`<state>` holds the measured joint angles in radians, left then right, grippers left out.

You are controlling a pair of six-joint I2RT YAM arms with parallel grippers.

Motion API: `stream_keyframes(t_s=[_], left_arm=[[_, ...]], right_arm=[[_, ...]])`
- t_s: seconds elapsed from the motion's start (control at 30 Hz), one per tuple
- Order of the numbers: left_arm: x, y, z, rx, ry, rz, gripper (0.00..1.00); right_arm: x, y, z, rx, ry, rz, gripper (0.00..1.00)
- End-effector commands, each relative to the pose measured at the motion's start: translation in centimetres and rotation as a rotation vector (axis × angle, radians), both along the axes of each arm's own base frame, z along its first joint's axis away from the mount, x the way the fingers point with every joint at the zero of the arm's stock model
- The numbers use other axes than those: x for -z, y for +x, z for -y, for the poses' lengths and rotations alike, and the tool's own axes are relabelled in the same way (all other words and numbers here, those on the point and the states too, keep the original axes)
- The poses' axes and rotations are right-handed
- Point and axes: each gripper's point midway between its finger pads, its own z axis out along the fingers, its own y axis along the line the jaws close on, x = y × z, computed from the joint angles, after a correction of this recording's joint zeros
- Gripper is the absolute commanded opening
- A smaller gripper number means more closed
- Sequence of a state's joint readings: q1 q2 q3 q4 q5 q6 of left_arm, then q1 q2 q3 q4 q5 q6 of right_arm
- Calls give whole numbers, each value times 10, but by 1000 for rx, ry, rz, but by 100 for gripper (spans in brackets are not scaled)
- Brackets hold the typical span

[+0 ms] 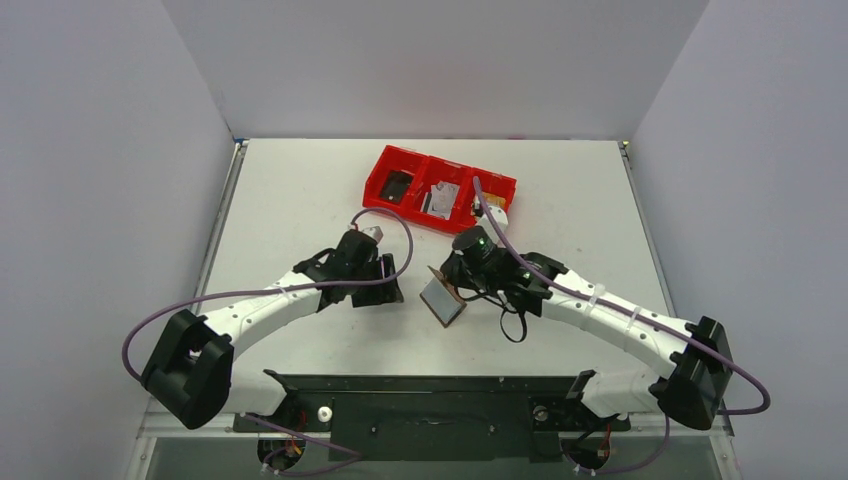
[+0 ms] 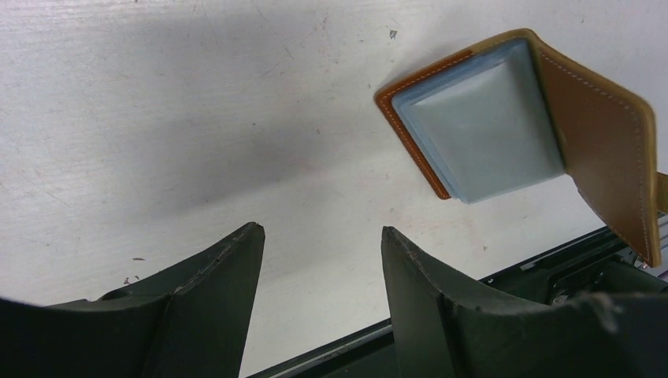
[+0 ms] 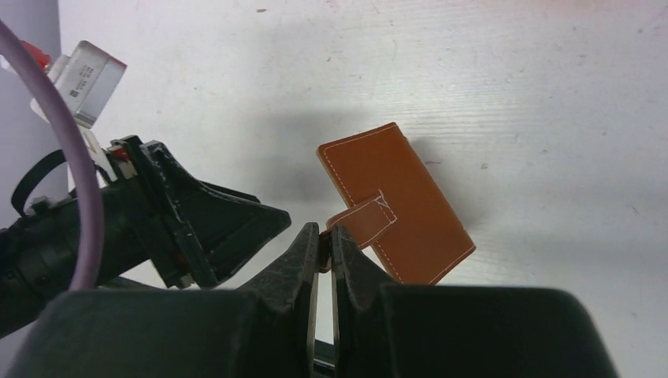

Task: Take the credit cards out of the card holder
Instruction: Open the card holder at the center of the board.

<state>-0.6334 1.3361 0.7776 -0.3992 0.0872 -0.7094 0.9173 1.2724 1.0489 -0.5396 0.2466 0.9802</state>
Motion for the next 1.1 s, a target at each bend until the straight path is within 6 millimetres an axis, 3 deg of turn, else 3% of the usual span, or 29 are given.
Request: stream_keyframes(t_s=[0.0,0.2,0.67,0.9,1.07], left_arm=[[-22,16,13,22,-42,72,54],[-22,16,12,22,-37,74,53],[-18,20,25,51,-53,59,52],[-21,23,47,89,-66,55,51],[-22,27,62,107,-78,49,49]], right_arm=[[-16,14,-15,4,58,21,0],[19,16,7,63,42,-43,0],[118,-8,118,299,-207,-131,0],[145,-5,137,344,-276,-164,0],[150,7,136,336,-284,-165,0]])
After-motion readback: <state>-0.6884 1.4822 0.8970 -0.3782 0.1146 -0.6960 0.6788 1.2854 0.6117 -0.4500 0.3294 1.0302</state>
